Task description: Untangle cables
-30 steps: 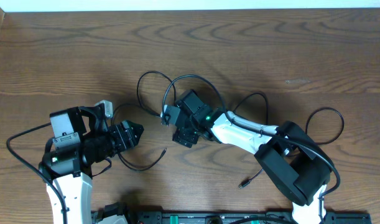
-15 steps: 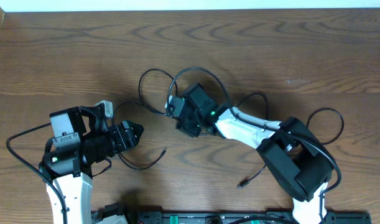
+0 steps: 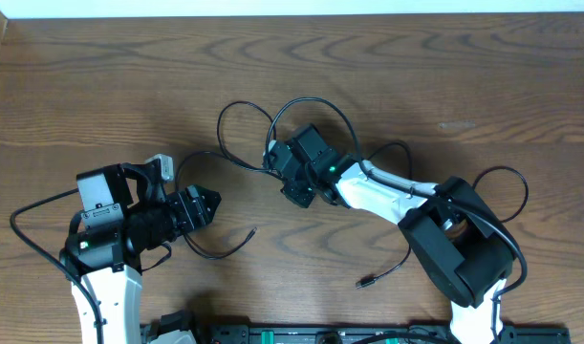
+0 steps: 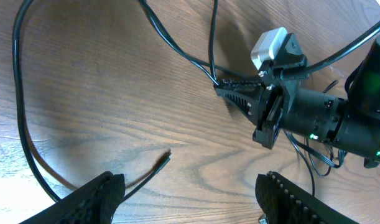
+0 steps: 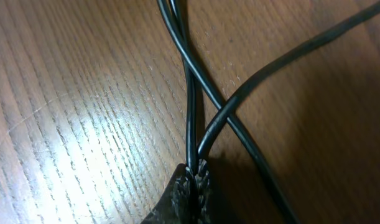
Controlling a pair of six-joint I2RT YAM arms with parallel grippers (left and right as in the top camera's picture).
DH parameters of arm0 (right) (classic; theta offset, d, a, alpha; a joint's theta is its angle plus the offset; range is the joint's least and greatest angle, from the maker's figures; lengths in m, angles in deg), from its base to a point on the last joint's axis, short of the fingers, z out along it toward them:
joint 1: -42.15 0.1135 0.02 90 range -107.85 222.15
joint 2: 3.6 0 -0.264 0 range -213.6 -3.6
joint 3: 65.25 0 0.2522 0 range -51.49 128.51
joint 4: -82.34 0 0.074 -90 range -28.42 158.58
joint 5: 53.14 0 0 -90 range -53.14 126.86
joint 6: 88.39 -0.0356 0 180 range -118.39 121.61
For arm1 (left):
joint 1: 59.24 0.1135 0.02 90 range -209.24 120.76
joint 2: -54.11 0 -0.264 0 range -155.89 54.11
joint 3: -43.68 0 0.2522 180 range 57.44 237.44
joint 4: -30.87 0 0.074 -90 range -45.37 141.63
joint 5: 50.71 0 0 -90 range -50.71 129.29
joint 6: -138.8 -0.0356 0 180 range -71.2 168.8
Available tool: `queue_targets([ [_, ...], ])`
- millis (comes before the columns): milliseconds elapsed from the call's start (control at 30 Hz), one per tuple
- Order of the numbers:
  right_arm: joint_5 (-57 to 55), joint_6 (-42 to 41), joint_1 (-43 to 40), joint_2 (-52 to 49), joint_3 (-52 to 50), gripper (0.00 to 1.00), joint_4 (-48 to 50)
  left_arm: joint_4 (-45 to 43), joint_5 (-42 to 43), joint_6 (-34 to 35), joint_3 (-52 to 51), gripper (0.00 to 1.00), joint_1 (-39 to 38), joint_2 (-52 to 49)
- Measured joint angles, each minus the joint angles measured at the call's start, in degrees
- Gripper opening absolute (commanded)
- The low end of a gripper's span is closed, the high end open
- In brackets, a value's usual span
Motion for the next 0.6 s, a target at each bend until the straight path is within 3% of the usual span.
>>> queue_targets([
  [200, -0.13, -6.05, 0.00, 2.93, -0.37, 0.01, -1.86, 0.02, 0.00, 0.00, 0.00, 0.74, 0.00, 0.00],
  [433, -0.15, -10.73, -0.02, 23.52, -0.83, 0.01, -1.27, 1.03, 1.20, 0.00, 0.00, 0.73, -0.02, 0.00],
  [600, 0.02, -11.61, -0.02, 36.02, -0.63, 0.01, -1.18, 0.55, 6.82, -0.28, 0.00, 0.74, -1.57, 0.00],
])
